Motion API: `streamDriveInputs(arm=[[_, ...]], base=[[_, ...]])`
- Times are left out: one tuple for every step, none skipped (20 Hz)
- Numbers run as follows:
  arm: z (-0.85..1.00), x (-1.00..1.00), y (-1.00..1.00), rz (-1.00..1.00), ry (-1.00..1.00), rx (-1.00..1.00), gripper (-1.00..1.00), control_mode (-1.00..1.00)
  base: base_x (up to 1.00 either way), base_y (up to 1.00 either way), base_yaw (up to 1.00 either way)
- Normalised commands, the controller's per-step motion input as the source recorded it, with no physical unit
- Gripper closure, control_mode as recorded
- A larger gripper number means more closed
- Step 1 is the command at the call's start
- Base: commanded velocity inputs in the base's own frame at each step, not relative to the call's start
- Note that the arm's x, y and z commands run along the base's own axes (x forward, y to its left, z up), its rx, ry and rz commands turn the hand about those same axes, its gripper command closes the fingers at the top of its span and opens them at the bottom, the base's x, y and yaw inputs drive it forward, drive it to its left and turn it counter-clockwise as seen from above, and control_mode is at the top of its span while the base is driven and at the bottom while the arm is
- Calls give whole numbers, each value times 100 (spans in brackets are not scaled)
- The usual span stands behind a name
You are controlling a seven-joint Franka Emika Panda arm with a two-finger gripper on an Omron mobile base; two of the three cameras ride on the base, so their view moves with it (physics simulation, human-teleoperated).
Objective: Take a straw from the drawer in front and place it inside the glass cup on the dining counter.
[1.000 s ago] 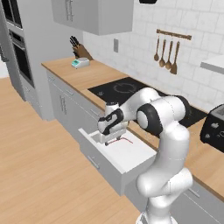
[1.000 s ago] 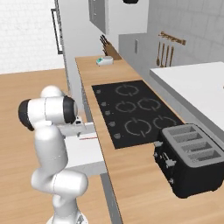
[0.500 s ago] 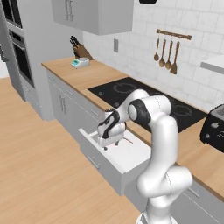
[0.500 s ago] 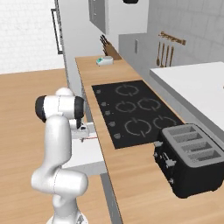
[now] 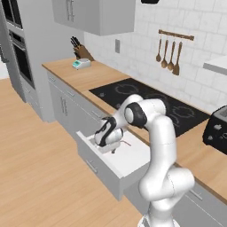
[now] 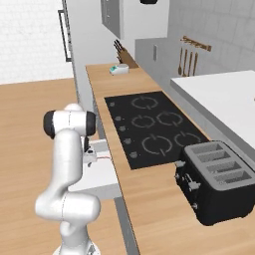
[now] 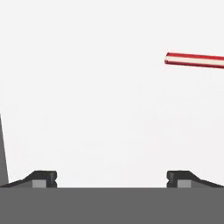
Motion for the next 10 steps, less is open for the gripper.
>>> streamDriveInputs(arm=[[0,-51,95,0,0,3,-100,-100],[1,-70,99,0,0,5,-100,-100],[9,-76,100,0,0,6,-100,-100],[14,-77,100,0,0,6,-100,-100],[21,-77,100,0,0,7,-100,-100],[24,-76,100,0,0,6,-100,-100],[24,-74,100,0,0,5,-100,-100],[22,-67,100,0,0,2,-100,-100],[25,-61,100,0,-2,0,-100,-100],[28,-51,100,0,-4,0,-100,-100]], base=[[0,0,0],[0,0,0],[0,0,0],[0,0,0],[0,0,0],[0,0,0],[0,0,0],[0,0,0],[0,0,0],[0,0,0]])
